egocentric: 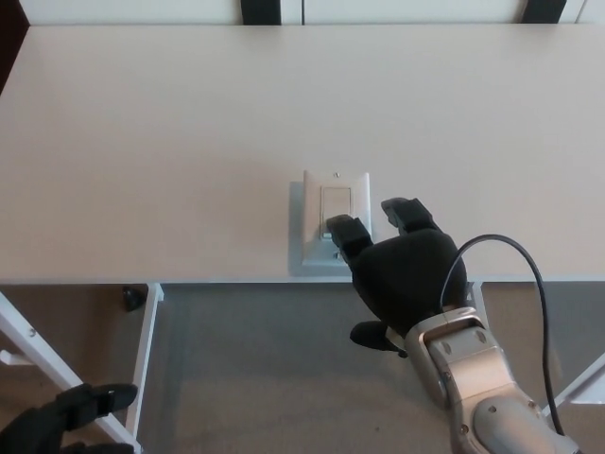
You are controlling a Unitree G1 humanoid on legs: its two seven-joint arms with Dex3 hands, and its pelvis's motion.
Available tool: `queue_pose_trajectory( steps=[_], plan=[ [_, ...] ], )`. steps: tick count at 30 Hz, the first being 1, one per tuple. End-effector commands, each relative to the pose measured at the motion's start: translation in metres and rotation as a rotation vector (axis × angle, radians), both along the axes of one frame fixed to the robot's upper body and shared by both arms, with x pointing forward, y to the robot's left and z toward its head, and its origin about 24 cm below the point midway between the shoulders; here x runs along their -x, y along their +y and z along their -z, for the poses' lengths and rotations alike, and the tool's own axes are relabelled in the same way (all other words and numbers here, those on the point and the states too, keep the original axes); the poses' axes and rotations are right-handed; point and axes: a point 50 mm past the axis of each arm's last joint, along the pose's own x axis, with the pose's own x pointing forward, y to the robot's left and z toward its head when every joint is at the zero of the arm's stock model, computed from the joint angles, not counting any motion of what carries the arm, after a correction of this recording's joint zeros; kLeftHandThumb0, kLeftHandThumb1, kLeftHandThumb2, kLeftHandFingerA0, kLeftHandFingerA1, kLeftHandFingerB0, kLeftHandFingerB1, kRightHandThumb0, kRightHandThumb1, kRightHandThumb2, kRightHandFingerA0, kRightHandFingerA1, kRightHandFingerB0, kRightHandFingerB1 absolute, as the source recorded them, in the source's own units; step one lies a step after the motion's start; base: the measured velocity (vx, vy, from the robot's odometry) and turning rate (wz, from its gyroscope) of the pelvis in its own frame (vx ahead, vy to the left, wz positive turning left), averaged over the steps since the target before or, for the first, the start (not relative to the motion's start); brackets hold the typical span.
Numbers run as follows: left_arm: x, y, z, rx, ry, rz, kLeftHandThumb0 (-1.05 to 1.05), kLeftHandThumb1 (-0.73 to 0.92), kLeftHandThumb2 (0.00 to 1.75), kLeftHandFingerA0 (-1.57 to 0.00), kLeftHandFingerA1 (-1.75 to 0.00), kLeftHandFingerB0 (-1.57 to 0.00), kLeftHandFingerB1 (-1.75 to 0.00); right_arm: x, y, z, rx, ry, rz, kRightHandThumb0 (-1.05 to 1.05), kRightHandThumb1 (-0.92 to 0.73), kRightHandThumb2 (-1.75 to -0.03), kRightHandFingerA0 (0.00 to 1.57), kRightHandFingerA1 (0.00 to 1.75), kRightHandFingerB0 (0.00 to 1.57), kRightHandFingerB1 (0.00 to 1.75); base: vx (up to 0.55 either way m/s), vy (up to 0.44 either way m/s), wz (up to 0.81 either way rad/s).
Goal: The robot walk towards a table in front and then clicks the light switch button using the right hand's index finger
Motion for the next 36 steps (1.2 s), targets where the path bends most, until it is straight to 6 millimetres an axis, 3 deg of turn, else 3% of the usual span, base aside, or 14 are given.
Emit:
queue_pose_trajectory(
  steps=[1,21,29,32,33,34,36],
  plan=[
    [-0.001,0.004,-0.001,-0.029,-0.001,0.019,-0.13,0.54,0.93,-0.29,-0.56,-0.15,-0.49,-0.004,-0.011,0.005,0.008,0.009,0.049,-0.83,-0.5,-0.88,0.04,0.28,0.09,0.32,0.0,0.0,0.0],
    [-0.007,0.002,-0.004,-0.038,0.002,0.0,-0.11,0.55,0.93,-0.31,-0.56,-0.16,-0.49,0.017,-0.001,0.028,0.011,0.049,0.007,-0.82,-0.49,-0.88,0.04,0.29,0.12,0.4,0.0,0.0,0.0],
    [-0.009,0.004,-0.004,-0.038,-0.01,0.015,-0.12,0.54,0.93,-0.31,-0.56,-0.16,-0.49,0.019,-0.004,0.031,0.022,0.073,0.021,-0.82,-0.5,-0.88,0.05,0.27,0.13,0.39,0.0,0.0,0.0],
    [-0.01,0.004,-0.006,-0.044,-0.011,0.014,-0.13,0.54,0.93,-0.31,-0.56,-0.16,-0.49,0.015,-0.006,0.023,0.016,0.068,0.023,-0.83,-0.52,-0.89,0.04,0.27,0.13,0.37,0.0,0.0,0.0],
    [-0.01,0.004,-0.006,-0.043,-0.01,0.013,-0.12,0.54,0.93,-0.31,-0.56,-0.16,-0.49,0.014,-0.006,0.019,0.014,0.054,0.023,-0.85,-0.65,-0.61,0.04,0.3,0.16,0.3,0.0,0.0,0.0],
    [-0.01,0.004,-0.005,-0.038,-0.011,0.011,-0.12,0.54,0.93,-0.31,-0.56,-0.15,-0.49,0.012,-0.007,0.013,0.009,0.024,0.02,-0.84,-0.52,-0.91,0.04,0.27,0.11,0.35,0.0,0.0,0.0],
    [-0.01,0.003,-0.005,-0.034,-0.011,0.008,-0.11,0.54,0.93,-0.31,-0.56,-0.15,-0.49,0.009,-0.009,-0.002,-0.027,-0.026,0.014,-0.9,-0.55,-0.91,0.05,0.23,0.1,0.32,0.0,0.0,0.0]
  ],
)
